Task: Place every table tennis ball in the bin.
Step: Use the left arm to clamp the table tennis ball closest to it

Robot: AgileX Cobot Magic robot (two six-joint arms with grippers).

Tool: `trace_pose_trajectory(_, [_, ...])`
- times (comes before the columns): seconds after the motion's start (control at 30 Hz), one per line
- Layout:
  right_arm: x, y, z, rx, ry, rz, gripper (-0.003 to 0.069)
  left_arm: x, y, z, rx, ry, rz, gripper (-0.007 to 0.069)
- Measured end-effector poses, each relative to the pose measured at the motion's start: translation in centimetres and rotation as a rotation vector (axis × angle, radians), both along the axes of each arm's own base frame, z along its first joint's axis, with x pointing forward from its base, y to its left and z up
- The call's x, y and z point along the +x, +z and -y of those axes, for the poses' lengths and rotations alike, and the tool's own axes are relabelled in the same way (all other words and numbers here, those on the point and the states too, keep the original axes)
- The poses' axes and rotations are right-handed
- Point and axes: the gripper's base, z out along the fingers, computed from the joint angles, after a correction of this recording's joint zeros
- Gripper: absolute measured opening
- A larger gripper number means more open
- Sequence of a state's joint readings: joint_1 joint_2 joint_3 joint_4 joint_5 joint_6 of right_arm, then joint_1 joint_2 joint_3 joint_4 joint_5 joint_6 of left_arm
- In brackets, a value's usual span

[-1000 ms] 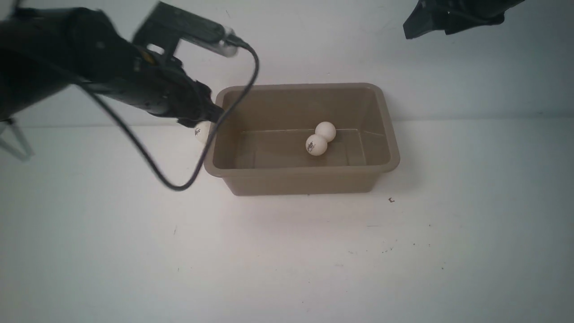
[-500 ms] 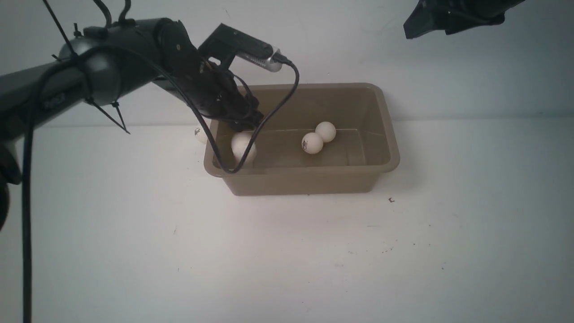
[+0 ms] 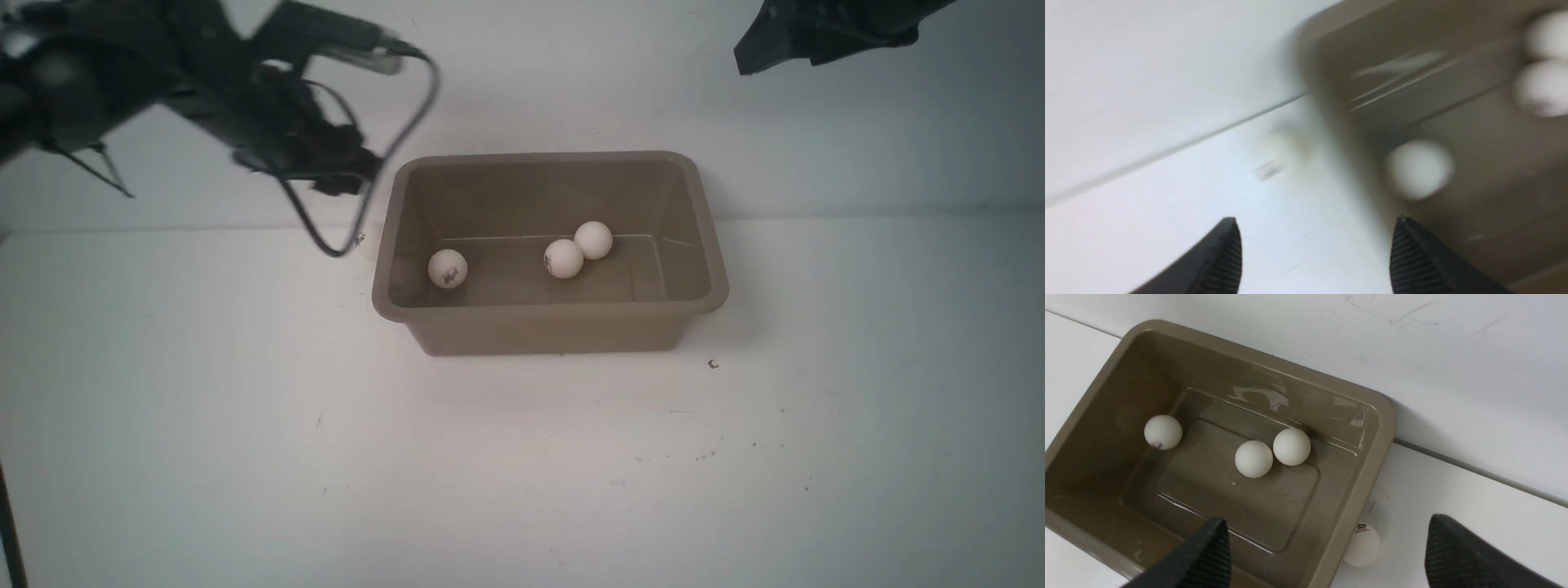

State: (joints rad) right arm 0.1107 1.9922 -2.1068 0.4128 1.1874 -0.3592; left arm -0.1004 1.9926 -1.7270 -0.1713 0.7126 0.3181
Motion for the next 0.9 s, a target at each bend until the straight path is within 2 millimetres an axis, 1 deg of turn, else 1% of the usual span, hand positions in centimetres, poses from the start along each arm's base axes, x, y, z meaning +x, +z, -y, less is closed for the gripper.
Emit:
trace_pose_trajectory(0.03, [0.0, 0.0, 0.0, -0.001, 0.001, 0.0, 0.0577, 0.3, -0.3, -1.6, -0.016, 0.04, -0.007, 0.0442])
trace_pose_trajectory(0.07, [0.0, 0.0, 0.0, -0.001, 0.0, 0.001, 0.0577, 0.5, -0.5, -2.7, -0.03, 0.063, -0.013, 0.0451])
trace_pose_trajectory(0.13, [0.0, 0.0, 0.0, -0.004, 0.0, 0.002, 0.0577, 0.7, -0.9, -3.7, -0.057, 0.076, -0.018, 0.0467])
trace_pose_trajectory(0.17, [0.0, 0.0, 0.0, -0.004, 0.0, 0.002, 0.0577, 0.8, -1.1, -3.8, -0.068, 0.07, -0.013, 0.0476])
trace_pose_trajectory(0.27, [0.0, 0.0, 0.0, 0.0, 0.001, 0.002, 0.0577, 1.4, -2.1, -3.5, -0.103, 0.051, -0.008, 0.0488])
trace_pose_trajectory(0.4, [0.0, 0.0, 0.0, -0.002, 0.001, 0.001, 0.0577, 2.5, -4.3, -3.0, -0.169, 0.053, -0.008, 0.049])
trace_pose_trajectory(0.47, [0.0, 0.0, 0.0, -0.003, 0.004, -0.005, 0.0577, 3.0, -6.0, -2.9, -0.187, 0.054, -0.03, 0.049])
trace_pose_trajectory(0.5, [0.0, 0.0, 0.0, -0.003, 0.004, -0.005, 0.0577, 3.0, -6.0, -2.9, -0.189, 0.054, -0.029, 0.049])
trace_pose_trajectory(0.53, [-0.1, 0.0, 0.0, -0.003, 0.005, -0.005, 0.0577, 3.4, -6.8, -2.8, -0.192, 0.053, -0.039, 0.049])
trace_pose_trajectory(0.63, [-0.1, 0.0, 0.0, -0.004, 0.005, -0.005, 0.0577, 4.3, -8.1, -2.8, -0.195, 0.053, -0.05, 0.049])
trace_pose_trajectory(0.77, [-0.1, 0.0, 0.0, -0.004, 0.005, -0.005, 0.0577, 5.8, -8.0, -2.7, -0.204, 0.044, -0.029, 0.049])
trace_pose_trajectory(0.9, [-0.1, 0.0, 0.0, -0.007, 0.009, -0.003, 0.0577, 6.6, -8.0, -2.6, -0.216, 0.033, -0.03, 0.049])
